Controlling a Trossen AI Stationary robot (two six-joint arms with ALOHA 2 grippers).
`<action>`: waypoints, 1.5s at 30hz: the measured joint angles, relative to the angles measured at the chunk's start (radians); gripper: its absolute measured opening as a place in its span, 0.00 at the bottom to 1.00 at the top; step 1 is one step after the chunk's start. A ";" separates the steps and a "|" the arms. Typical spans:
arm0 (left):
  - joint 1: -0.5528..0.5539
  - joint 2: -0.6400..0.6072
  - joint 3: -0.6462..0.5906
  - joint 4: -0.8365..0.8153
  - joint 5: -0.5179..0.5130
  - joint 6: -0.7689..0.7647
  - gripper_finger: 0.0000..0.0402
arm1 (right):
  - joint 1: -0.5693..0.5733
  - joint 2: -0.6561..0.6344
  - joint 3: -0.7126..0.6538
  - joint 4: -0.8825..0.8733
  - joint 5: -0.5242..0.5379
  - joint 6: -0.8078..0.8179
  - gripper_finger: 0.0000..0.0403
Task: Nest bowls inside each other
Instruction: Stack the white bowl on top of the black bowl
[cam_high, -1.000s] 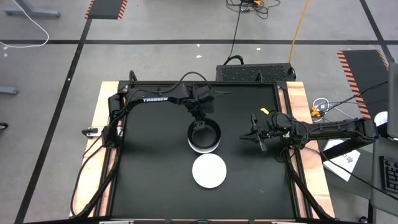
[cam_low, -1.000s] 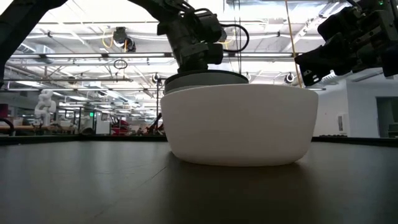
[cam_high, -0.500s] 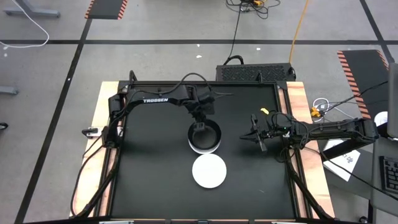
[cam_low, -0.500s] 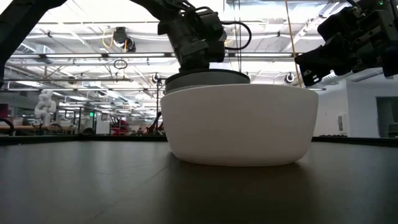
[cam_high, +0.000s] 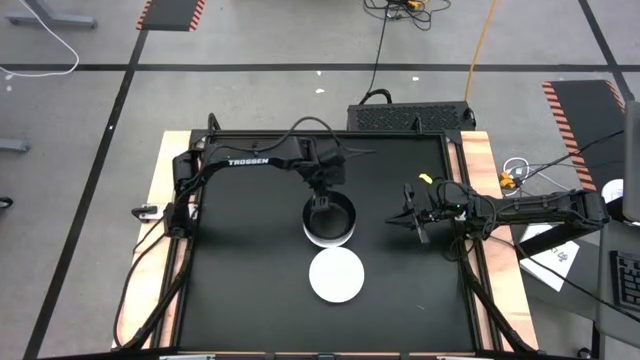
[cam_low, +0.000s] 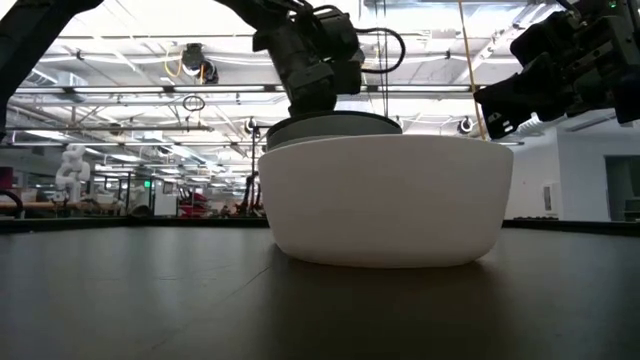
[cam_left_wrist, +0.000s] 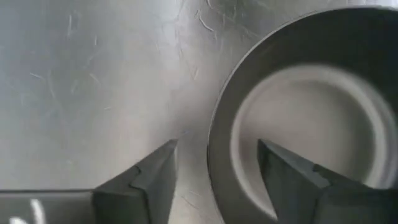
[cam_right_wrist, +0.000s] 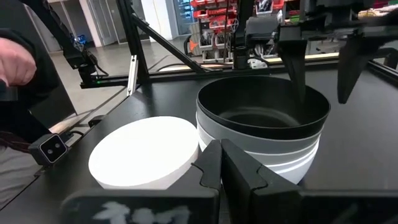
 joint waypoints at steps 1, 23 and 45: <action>0.000 0.000 0.009 -0.008 0.000 0.002 0.56 | 0.000 0.000 0.000 0.000 0.000 0.000 0.00; -0.034 -0.205 0.098 -0.065 0.058 0.035 0.18 | 0.000 0.000 -0.058 0.053 -0.001 0.017 0.00; -0.037 -1.043 -0.971 0.825 0.061 -0.206 0.00 | 0.000 -0.007 -0.103 0.185 -0.001 0.034 0.00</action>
